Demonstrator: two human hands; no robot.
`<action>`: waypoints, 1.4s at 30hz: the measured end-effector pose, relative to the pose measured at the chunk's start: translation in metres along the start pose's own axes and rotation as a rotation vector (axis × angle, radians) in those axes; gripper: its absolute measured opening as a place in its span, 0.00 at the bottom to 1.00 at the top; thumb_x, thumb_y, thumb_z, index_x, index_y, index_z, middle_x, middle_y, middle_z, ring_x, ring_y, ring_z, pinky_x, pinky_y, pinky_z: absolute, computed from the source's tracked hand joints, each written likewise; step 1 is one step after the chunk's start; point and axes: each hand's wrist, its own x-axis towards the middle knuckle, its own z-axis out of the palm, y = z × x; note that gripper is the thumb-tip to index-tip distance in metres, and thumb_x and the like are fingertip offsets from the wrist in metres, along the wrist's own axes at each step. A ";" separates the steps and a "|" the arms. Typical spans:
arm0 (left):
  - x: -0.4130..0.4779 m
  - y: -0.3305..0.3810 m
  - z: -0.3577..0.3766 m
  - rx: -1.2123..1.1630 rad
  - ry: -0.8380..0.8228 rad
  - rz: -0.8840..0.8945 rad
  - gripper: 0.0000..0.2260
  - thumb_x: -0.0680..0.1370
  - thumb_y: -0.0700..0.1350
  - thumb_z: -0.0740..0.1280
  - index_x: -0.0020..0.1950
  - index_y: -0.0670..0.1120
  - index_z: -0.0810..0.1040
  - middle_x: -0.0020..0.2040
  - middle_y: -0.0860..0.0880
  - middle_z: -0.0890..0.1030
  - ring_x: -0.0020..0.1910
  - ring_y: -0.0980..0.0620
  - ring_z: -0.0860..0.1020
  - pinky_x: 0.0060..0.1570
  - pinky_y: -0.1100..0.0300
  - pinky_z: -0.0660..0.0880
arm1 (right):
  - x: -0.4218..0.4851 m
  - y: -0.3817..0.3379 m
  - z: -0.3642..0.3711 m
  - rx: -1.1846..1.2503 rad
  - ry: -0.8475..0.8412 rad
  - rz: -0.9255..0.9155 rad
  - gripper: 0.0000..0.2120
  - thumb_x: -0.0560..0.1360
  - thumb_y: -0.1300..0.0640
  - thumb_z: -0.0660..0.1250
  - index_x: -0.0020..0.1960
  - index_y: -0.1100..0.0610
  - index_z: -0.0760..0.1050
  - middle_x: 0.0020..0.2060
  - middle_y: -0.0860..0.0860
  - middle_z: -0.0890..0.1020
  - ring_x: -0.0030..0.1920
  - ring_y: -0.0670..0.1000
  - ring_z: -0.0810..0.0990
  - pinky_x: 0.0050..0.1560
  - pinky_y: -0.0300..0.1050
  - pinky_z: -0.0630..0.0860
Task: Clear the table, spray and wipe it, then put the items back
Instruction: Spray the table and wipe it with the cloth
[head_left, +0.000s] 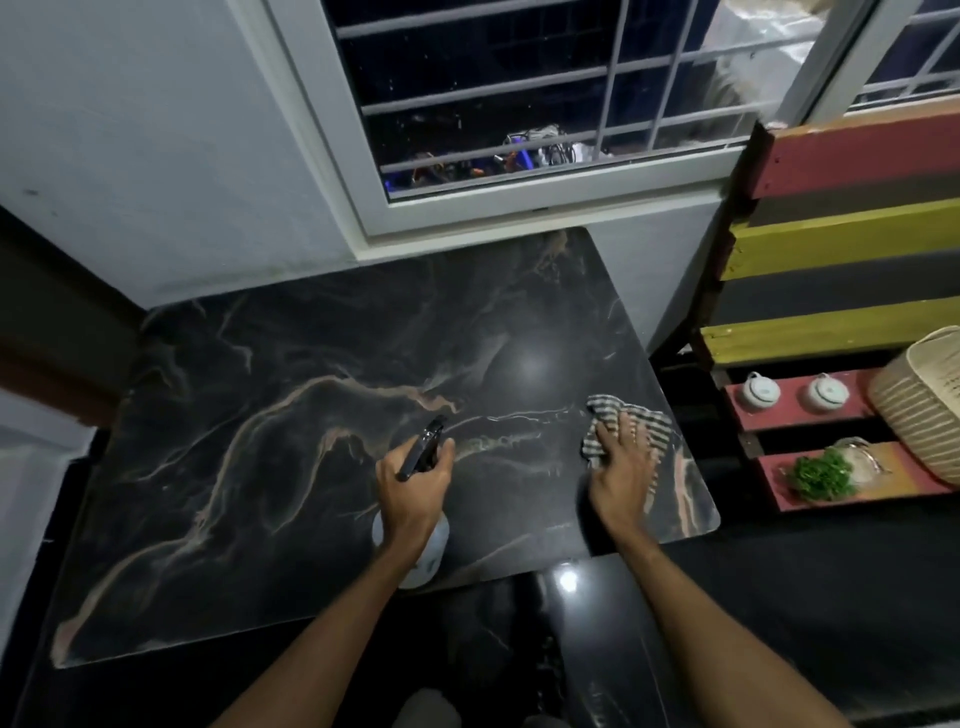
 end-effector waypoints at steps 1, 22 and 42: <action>0.006 -0.003 -0.005 0.010 0.005 -0.014 0.20 0.75 0.40 0.75 0.27 0.48 0.70 0.24 0.53 0.72 0.26 0.58 0.73 0.27 0.71 0.65 | 0.003 -0.020 0.010 0.017 0.004 0.013 0.32 0.69 0.71 0.65 0.72 0.56 0.71 0.79 0.58 0.60 0.80 0.62 0.55 0.79 0.64 0.49; 0.197 -0.135 -0.189 -0.004 0.253 -0.042 0.16 0.76 0.41 0.75 0.29 0.44 0.76 0.25 0.53 0.76 0.27 0.55 0.77 0.31 0.66 0.71 | 0.029 -0.306 0.248 -0.106 -0.491 -0.864 0.32 0.75 0.62 0.63 0.78 0.50 0.62 0.80 0.51 0.55 0.81 0.55 0.48 0.81 0.58 0.43; 0.204 -0.142 -0.224 0.101 0.261 -0.020 0.12 0.76 0.42 0.75 0.33 0.40 0.80 0.30 0.44 0.82 0.30 0.50 0.79 0.36 0.58 0.75 | -0.078 -0.313 0.281 -0.089 -0.609 -0.925 0.34 0.72 0.58 0.55 0.78 0.50 0.60 0.80 0.50 0.56 0.81 0.54 0.47 0.81 0.58 0.42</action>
